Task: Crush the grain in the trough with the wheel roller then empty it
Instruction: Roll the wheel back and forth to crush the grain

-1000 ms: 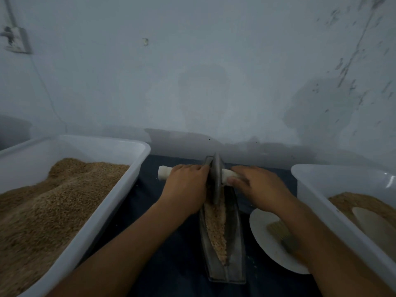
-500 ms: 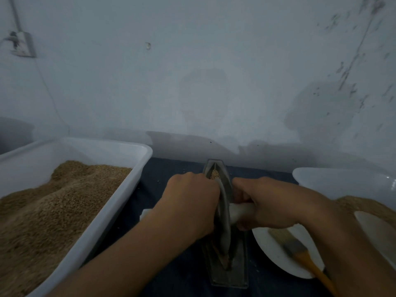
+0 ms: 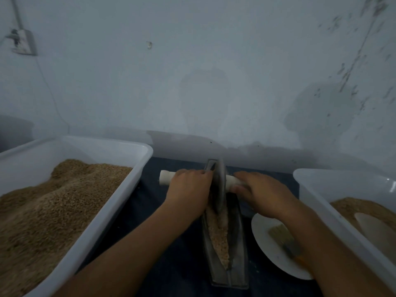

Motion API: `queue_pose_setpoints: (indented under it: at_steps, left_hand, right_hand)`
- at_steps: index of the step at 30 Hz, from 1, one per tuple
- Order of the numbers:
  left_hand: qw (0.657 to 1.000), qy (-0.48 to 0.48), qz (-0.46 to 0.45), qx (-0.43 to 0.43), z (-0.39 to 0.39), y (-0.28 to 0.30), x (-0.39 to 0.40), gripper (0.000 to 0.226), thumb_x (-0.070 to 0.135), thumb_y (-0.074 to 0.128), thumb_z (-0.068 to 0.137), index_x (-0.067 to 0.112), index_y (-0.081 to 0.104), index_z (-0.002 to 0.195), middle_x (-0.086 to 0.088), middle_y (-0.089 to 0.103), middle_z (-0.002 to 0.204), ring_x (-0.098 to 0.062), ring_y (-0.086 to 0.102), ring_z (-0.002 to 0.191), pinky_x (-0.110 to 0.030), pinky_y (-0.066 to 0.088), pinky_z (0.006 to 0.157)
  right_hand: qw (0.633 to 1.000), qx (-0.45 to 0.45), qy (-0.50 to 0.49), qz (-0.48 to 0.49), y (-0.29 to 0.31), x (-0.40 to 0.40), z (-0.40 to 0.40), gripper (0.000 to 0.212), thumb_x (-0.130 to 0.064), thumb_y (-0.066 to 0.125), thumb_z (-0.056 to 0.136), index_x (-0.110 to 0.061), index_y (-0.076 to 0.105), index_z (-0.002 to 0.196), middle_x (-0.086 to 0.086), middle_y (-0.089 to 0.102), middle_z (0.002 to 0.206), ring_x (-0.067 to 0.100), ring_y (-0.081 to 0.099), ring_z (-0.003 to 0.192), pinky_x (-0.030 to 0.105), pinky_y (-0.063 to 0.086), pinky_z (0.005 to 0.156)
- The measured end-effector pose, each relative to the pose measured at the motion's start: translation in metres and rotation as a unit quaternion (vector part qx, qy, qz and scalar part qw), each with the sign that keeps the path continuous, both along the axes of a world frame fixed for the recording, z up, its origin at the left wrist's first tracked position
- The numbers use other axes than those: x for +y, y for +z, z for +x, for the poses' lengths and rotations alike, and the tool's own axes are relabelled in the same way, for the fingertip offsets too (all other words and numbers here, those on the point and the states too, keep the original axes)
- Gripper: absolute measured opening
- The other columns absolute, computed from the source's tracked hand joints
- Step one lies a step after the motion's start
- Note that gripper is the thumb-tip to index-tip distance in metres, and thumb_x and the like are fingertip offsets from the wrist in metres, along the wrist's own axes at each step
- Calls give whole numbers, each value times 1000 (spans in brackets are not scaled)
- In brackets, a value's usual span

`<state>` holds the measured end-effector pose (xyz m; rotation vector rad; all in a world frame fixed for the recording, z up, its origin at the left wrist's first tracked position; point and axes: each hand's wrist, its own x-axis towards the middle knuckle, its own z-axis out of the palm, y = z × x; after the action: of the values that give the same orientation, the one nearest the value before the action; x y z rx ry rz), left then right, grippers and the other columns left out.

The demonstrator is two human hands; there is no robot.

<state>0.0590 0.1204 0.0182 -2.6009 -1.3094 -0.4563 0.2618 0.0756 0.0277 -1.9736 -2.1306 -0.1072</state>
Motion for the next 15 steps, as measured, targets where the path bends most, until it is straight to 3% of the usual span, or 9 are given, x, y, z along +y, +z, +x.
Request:
queue_pose_setpoints:
  at_steps: [4,7,9,11,13,15]
  left_hand:
    - [999,-12,-27,-41,-5,-8,11,47,34,51,96,30,41,141,1,56,137,-21,53,123,-41,35,109]
    - [998,27,-54,-4,-9,-6,9,54,40,49,96,37,27,146,-5,53,136,-30,47,127,-57,24,113]
    - [997,35,-67,22,-10,2,2,55,41,52,94,38,29,144,-6,55,129,-31,50,121,-55,32,107]
    - [996,35,-67,37,-10,12,-10,47,41,56,93,35,39,136,-4,58,119,-28,54,110,-45,41,91]
    - [997,35,-60,41,-10,20,-22,33,39,57,93,27,45,121,-2,61,110,-23,57,96,-38,40,75]
    - [996,38,-59,54,-11,27,-37,25,38,56,95,23,46,111,-1,63,104,-18,51,79,-35,35,68]
  right_hand:
    - [997,-18,9,73,-8,8,-1,37,-57,40,98,-36,57,124,-5,65,117,19,59,104,33,41,76]
    - [999,24,19,28,-4,7,2,32,-55,44,98,-37,57,121,-7,64,112,17,59,101,35,45,79]
    - [997,73,28,-22,4,1,6,29,-55,50,96,-36,59,118,-9,64,106,14,60,97,37,49,82]
    - [994,79,33,-69,13,-5,8,27,-55,56,94,-38,59,115,-11,64,103,10,60,94,37,51,83]
    - [993,51,38,-104,22,-12,7,23,-54,59,92,-41,58,111,-15,63,103,5,59,92,34,52,80]
    - [991,21,45,-124,31,-20,3,18,-54,63,88,-42,55,99,-19,61,95,1,57,86,26,48,69]
